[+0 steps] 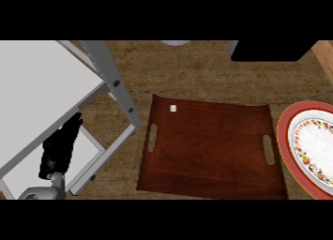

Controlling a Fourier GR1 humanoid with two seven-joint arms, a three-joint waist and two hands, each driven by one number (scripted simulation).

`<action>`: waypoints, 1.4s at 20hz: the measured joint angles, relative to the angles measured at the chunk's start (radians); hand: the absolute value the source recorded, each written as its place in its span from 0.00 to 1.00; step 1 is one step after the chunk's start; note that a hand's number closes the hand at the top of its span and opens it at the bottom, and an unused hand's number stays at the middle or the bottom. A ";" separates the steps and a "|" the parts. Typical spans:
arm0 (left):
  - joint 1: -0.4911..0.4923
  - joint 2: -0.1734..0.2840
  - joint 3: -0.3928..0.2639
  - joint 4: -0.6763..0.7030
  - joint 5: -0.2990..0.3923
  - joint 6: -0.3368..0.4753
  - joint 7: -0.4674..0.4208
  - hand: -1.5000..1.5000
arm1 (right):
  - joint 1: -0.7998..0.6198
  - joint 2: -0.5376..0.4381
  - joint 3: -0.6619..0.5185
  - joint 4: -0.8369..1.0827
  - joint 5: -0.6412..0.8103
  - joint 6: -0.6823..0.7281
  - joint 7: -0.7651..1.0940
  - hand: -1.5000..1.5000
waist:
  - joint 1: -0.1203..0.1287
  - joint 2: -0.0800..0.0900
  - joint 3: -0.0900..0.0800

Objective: Pick the cupcake from the tray and place it in the plate

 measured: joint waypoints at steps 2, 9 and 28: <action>-0.009 0.002 -0.003 -0.005 0.003 -0.008 0.012 0.50 | -0.018 0.011 -0.012 0.008 0.088 0.002 0.070 1.00 | 0.012 0.000 0.002; -0.001 -0.015 -0.016 -0.001 -0.007 -0.002 0.001 0.50 | -0.002 0.085 -0.085 0.000 0.274 0.009 0.168 1.00 | 0.015 -0.004 0.005; 0.001 -0.007 0.004 -0.018 -0.005 -0.007 0.023 0.50 | 0.154 0.235 -0.418 -0.044 -0.014 0.005 0.035 0.00 | -0.002 -0.009 0.007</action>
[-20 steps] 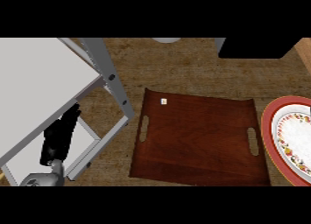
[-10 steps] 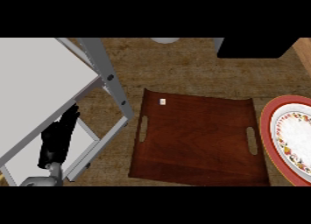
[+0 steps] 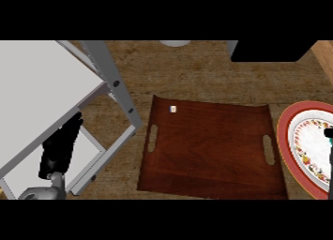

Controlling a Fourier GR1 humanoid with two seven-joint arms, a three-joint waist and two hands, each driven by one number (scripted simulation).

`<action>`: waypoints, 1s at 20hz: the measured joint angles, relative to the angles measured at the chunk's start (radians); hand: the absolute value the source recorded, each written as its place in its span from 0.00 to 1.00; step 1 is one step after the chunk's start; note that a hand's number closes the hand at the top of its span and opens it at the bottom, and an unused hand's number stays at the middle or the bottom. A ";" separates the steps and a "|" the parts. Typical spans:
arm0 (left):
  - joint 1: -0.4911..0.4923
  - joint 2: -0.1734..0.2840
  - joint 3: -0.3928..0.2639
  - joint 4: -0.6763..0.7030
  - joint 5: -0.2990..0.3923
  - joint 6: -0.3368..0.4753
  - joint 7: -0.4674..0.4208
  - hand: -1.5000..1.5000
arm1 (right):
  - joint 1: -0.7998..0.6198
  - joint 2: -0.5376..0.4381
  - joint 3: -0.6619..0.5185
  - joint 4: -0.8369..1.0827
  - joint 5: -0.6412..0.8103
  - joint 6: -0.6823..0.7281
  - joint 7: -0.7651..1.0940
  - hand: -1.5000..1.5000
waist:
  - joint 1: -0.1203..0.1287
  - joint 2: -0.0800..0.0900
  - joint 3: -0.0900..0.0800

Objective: Pick the cupcake from the tray and place it in the plate

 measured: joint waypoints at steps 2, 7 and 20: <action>0.002 -0.008 -0.005 0.005 -0.006 0.001 -0.007 0.50 | 0.008 -0.004 -0.005 0.008 -0.053 0.005 -0.021 0.00 | 0.003 0.000 -0.001; 0.008 -0.004 0.004 0.008 -0.006 -0.010 -0.018 0.50 | 0.081 0.028 0.039 -0.115 -0.156 -0.006 -0.104 0.00 | 0.001 -0.001 -0.001; 0.025 -0.032 -0.018 -0.017 -0.029 0.014 -0.005 0.50 | 0.258 0.179 0.095 -0.509 -0.445 -0.434 -0.411 0.00 | -0.004 -0.003 0.000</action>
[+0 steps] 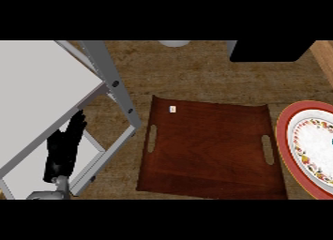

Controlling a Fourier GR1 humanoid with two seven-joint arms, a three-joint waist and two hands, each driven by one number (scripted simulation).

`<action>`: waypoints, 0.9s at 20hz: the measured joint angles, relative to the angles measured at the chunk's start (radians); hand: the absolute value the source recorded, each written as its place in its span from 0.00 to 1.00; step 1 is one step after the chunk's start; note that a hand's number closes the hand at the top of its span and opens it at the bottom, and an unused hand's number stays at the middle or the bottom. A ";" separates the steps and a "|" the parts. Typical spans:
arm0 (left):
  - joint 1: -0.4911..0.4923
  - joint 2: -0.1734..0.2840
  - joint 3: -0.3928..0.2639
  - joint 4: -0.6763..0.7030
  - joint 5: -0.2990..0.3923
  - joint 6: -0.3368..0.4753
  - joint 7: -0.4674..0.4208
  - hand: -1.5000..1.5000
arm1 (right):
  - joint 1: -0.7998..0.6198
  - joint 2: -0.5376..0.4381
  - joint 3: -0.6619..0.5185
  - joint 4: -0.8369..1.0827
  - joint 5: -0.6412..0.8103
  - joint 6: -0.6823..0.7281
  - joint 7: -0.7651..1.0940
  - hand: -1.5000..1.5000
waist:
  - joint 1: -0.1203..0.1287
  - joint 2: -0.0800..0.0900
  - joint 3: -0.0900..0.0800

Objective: Pick the cupcake from the tray and place it in the plate

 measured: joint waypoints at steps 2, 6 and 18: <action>0.000 0.009 0.005 -0.013 0.003 -0.009 0.014 0.50 | 0.042 0.010 0.027 -0.014 -0.078 -0.036 -0.053 0.00 | 0.003 0.001 0.000; -0.012 0.011 0.012 -0.012 0.003 -0.018 0.023 0.50 | 0.163 0.021 0.128 -0.067 -0.194 -0.113 -0.129 0.00 | 0.006 0.003 0.000; -0.011 -0.004 0.031 0.031 -0.007 -0.038 -0.029 0.50 | 0.155 0.005 0.159 0.069 -0.275 -0.208 -0.254 0.00 | 0.011 0.005 0.000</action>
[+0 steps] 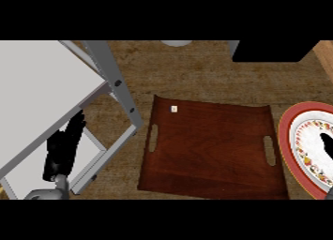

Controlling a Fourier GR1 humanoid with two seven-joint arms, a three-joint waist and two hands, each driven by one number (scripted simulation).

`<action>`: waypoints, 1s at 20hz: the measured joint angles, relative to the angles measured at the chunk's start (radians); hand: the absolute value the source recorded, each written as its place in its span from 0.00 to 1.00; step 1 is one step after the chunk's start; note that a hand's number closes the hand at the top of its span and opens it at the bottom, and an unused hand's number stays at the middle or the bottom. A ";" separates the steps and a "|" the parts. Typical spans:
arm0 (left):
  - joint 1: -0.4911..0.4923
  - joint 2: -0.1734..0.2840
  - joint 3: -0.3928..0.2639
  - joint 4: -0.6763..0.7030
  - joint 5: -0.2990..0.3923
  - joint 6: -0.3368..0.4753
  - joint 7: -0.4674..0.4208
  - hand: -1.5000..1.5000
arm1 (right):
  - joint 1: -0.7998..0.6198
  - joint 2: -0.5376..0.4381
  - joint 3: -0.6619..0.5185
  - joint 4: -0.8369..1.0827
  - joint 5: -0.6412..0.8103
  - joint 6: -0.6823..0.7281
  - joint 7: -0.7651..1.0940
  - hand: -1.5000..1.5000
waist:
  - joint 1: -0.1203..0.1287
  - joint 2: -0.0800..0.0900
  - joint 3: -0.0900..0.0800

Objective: Pick the cupcake from the tray and place it in the plate

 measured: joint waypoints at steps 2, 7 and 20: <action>-0.002 0.006 0.008 -0.005 0.003 -0.008 0.006 0.50 | -0.002 0.001 -0.005 0.019 0.022 -0.003 0.021 0.00 | 0.000 0.000 0.000; -0.008 -0.003 0.010 -0.002 -0.007 -0.001 0.007 0.50 | 0.015 -0.022 -0.022 0.052 0.012 -0.012 0.038 0.00 | -0.001 0.000 0.000; 0.006 0.004 0.031 -0.019 0.001 -0.030 0.014 0.50 | 0.175 0.018 0.044 -0.035 0.056 -0.053 0.134 0.00 | -0.002 -0.001 0.000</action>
